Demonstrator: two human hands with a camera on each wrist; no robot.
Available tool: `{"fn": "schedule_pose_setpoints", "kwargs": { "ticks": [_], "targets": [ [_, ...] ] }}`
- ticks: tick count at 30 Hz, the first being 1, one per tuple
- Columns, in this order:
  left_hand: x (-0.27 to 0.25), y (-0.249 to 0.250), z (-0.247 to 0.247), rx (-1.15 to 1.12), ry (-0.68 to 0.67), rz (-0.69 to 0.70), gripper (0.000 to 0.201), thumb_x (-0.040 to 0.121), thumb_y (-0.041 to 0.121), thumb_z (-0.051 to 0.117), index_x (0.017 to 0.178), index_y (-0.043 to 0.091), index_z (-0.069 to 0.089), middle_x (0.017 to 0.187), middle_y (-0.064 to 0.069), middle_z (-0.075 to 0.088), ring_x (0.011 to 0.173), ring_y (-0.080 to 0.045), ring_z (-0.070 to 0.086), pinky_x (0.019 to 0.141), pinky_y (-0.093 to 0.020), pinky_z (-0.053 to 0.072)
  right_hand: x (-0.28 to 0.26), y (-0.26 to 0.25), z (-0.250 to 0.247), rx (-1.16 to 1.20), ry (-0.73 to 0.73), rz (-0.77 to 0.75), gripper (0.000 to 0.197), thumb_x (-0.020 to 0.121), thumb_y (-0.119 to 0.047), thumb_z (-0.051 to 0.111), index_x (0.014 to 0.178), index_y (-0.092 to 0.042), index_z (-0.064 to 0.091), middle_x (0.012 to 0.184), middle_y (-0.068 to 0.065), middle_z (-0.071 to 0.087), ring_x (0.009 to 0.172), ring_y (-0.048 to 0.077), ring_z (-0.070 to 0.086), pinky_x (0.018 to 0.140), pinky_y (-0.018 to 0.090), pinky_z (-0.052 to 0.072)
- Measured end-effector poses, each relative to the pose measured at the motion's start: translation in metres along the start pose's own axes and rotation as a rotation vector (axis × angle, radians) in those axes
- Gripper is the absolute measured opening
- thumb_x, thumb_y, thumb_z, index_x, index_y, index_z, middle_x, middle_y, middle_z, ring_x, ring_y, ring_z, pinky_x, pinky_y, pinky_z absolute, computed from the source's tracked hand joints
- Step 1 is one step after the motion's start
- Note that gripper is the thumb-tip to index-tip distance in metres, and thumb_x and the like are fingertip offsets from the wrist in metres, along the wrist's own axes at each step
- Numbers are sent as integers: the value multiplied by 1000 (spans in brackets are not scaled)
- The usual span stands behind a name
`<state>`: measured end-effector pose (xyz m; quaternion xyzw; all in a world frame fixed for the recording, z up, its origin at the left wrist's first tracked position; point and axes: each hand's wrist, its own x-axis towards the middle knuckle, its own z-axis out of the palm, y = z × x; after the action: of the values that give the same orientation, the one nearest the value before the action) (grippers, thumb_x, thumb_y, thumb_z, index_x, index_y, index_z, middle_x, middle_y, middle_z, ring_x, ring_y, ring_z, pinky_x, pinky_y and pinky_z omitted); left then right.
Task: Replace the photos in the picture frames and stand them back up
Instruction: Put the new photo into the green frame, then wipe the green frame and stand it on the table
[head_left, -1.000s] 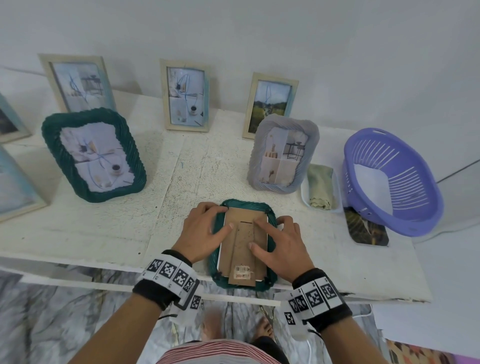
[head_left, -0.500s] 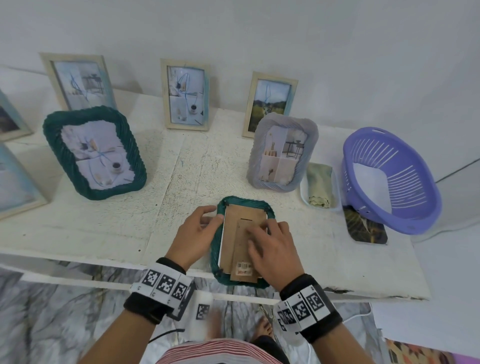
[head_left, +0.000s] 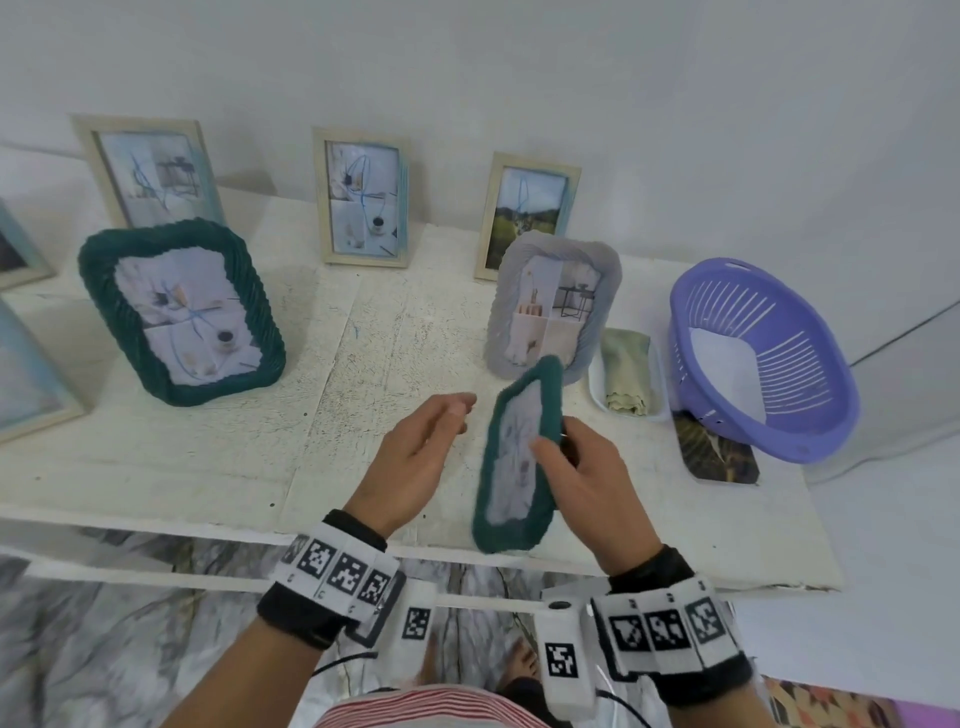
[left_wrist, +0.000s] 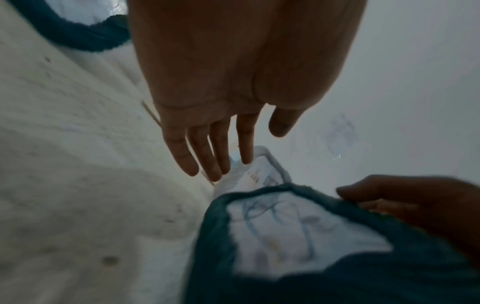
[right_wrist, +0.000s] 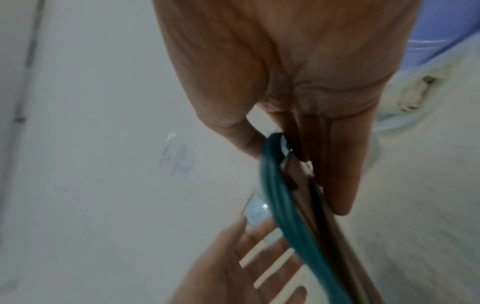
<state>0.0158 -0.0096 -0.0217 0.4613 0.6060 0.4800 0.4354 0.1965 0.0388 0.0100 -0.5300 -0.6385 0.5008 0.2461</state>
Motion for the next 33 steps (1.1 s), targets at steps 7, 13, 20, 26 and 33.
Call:
{"fn": "schedule_pose_setpoints", "kwargs": {
  "ticks": [7,13,20,26,33],
  "targets": [
    [-9,-52,-15,453,-59,78,51,96,46,38,135,16,54,137,1,54,123,-10,49,107,-26,35,1,40,6,622,-70,247,29,97,-3,48,124,-15,53,107,18,71,98,32,67,84,47,54],
    [-14,-73,-22,631,-37,135,58,91,52,33,134,23,56,140,10,51,125,-16,46,107,-43,35,12,63,7,37,25,113,32,93,-9,57,126,-13,58,95,5,71,90,22,67,83,34,54],
    [-13,-84,-24,680,-29,227,51,89,54,44,133,31,54,142,17,43,131,-10,35,107,-44,31,21,71,2,-605,77,-21,36,91,-30,61,121,-10,61,99,6,53,81,13,48,74,21,36],
    [-10,-80,-34,817,-203,202,97,72,90,40,151,39,19,161,18,4,148,-4,-3,120,-38,3,73,39,-40,-714,373,-128,33,94,-24,52,120,-5,60,112,15,57,93,29,57,81,31,42],
    [-10,-80,-33,1080,-320,260,136,54,102,39,154,23,-8,162,6,-14,148,-11,-18,119,-41,-8,144,33,-63,-1038,320,98,35,93,-23,49,122,-2,50,121,27,51,111,43,50,89,44,42]
  ]
}}
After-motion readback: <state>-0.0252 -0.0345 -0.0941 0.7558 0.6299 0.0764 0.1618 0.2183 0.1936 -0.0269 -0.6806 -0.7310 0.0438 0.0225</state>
